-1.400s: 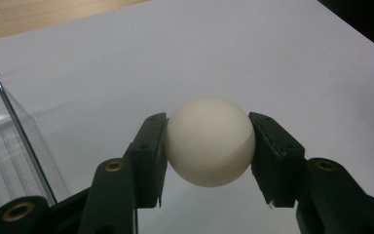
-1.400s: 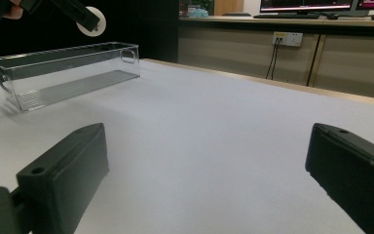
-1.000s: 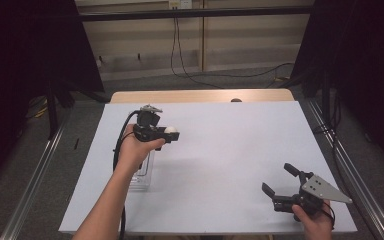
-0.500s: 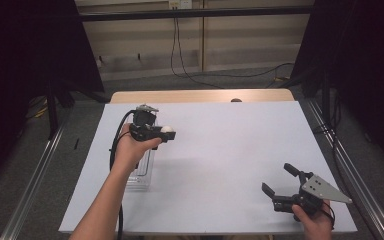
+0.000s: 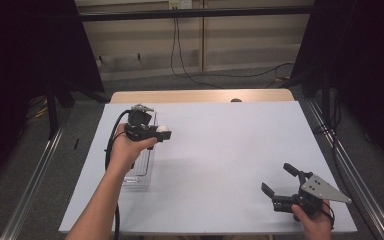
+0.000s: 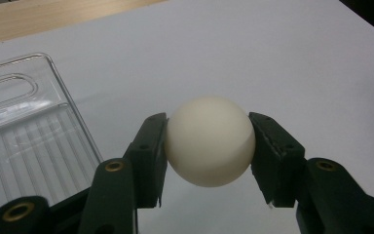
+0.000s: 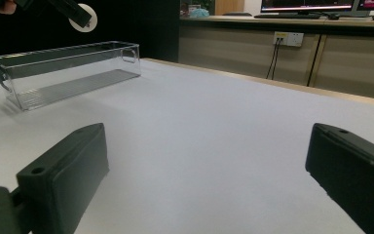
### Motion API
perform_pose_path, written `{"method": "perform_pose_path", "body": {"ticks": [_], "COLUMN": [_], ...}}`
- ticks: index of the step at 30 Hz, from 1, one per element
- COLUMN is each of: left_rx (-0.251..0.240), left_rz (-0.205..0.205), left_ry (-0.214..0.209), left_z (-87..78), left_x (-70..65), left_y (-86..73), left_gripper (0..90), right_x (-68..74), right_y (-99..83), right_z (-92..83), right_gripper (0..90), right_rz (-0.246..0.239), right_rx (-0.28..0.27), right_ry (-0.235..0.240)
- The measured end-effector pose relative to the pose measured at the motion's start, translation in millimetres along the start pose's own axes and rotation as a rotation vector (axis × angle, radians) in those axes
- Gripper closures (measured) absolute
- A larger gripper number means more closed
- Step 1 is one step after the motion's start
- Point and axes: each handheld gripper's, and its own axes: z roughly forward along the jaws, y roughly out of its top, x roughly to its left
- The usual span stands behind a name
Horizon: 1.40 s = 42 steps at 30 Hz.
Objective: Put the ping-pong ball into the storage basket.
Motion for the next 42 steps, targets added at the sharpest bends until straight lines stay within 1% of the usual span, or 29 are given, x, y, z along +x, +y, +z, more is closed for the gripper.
{"method": "perform_pose_path", "body": {"ticks": [1, 3, 4, 5, 8, 9, 10, 11, 12, 13, 14, 15, 17, 18, 20, 21, 24, 27, 30, 31, 32, 33, 34, 35, 38, 39, 40, 41, 42], "left_rx": [0.003, 0.018, -0.005, -0.01, 0.014, 0.001, -0.007, 0.014, 0.001, 0.007, -0.005, -0.013, 0.002, -0.003, -0.017, 0.002, 0.003, -0.009, -0.001, -0.015, -0.002, -0.02, -0.021, -0.011, -0.006, -0.016, -0.016, -0.005, -0.01], "left_rz": [-0.007, 0.006, -0.003, -0.012, 0.001, 0.008, -0.015, 0.004, -0.003, 0.0, -0.015, -0.015, -0.005, -0.006, -0.024, -0.012, -0.01, -0.026, -0.011, -0.026, -0.012, -0.029, -0.034, -0.02, -0.019, -0.035, -0.033, -0.015, -0.023], "left_ry": [-0.001, 0.008, 0.008, 0.008, 0.01, 0.009, 0.015, 0.019, 0.022, 0.018, 0.02, 0.027, 0.02, 0.023, 0.029, 0.03, 0.029, 0.037, 0.039, 0.04, 0.043, 0.044, 0.045, 0.046, 0.046, 0.051, 0.053, 0.059, 0.056], "left_z": [-0.4, -1.8, -1.1, -2.1, -4.9, -4.9, -5.0, -6.9, -6.1, -7.0, -6.7, -6.6, -8.6, -8.9, -9.1, -11.3, -12.7, -12.7, -14.7, -14.1, -15.4, -14.8, -14.7, -15.6, -17.0, -16.7, -17.0, -18.2, -18.0], "left_x": [0.1, 1.6, 1.9, 3.0, 5.1, 6.4, 5.1, 7.2, 7.1, 8.8, 8.4, 9.0, 11.2, 11.4, 11.4, 13.1, 14.9, 14.8, 17.5, 16.9, 18.3, 18.1, 18.2, 19.4, 21.2, 20.8, 21.5, 23.6, 24.0], "left_y": [-0.3, -0.1, -0.5, -0.4, -0.7, -1.2, -1.6, -1.5, -2.2, -2.3, -2.6, -3.0, -2.9, -3.1, -3.3, -2.8, -3.0, -3.2, -3.3, -3.5, -3.5, -4.0, -4.8, -4.9, -5.3, -5.7, -5.9, -6.0, -6.6], "left_gripper": [51.3, 51.2, 51.2, 51.2, 51.2, 51.3, 51.2, 51.3, 51.2, 51.2, 51.2, 51.2, 51.2, 51.2, 51.2, 51.2, 51.2, 51.2, 51.2, 51.2, 51.3, 51.2, 51.2, 51.2, 51.3, 51.2, 51.2, 51.2, 51.2], "right_x": [0.4, -0.2, -0.5, -0.7, -0.9, -1.0, -1.3, -1.1, -0.8, -0.7, -0.8, -0.6, -0.7, -0.5, -0.8, -0.6, -0.5, -0.4, -0.7, -0.9, -0.8, -0.9, -1.0, -0.9, -0.8, -1.0, -1.0, -1.0, -1.0], "right_y": [0.1, 0.1, 0.0, 0.0, -0.1, -0.1, -0.1, -0.1, -0.1, -0.1, 0.0, 0.0, -0.1, 0.0, -0.1, -0.2, -0.1, -0.1, 0.1, 0.0, 0.0, 0.0, -0.1, 0.0, 0.2, 0.0, -0.1, -0.1, -0.1], "right_z": [0.1, 0.1, -0.4, -0.7, -1.1, -1.1, -1.2, -0.8, -0.4, -0.4, -0.6, -0.6, -0.5, -0.3, -0.6, -0.3, -0.4, -0.4, -0.9, -0.8, -0.9, -1.0, -1.1, -1.3, -1.5, -1.3, -1.1, -1.1, -1.0], "right_gripper": [1.6, 1.6, 1.6, 1.6, 1.6, 1.6, 1.6, 1.6, 1.6, 1.6, 1.6, 1.6, 1.6, 1.6, 1.6, 1.6, 1.6, 1.6, 1.6, 1.6, 1.6, 1.6, 1.6, 1.6, 1.6, 1.6, 1.6, 1.6, 1.6], "right_rz": [0.007, 0.001, 0.0, 0.002, 0.007, 0.006, 0.004, 0.003, 0.007, 0.007, 0.001, 0.002, 0.002, 0.008, 0.002, 0.007, 0.005, 0.006, 0.001, -0.001, 0.002, 0.002, 0.003, 0.004, 0.002, 0.001, 0.002, 0.002, 0.002], "right_rx": [-0.001, -0.004, 0.0, 0.002, 0.002, 0.002, 0.003, 0.001, 0.0, 0.0, 0.003, 0.002, 0.003, 0.0, 0.003, -0.001, 0.0, 0.0, 0.002, 0.001, 0.002, 0.003, 0.003, 0.002, 0.002, 0.001, 0.003, 0.004, 0.003], "right_ry": [-0.004, -0.009, -0.008, -0.008, -0.008, -0.008, -0.006, -0.009, -0.012, -0.011, -0.006, -0.006, -0.005, -0.01, -0.005, -0.011, -0.009, -0.01, -0.006, -0.006, -0.005, -0.005, -0.006, -0.004, -0.005, -0.006, -0.006, -0.005, -0.005]}}
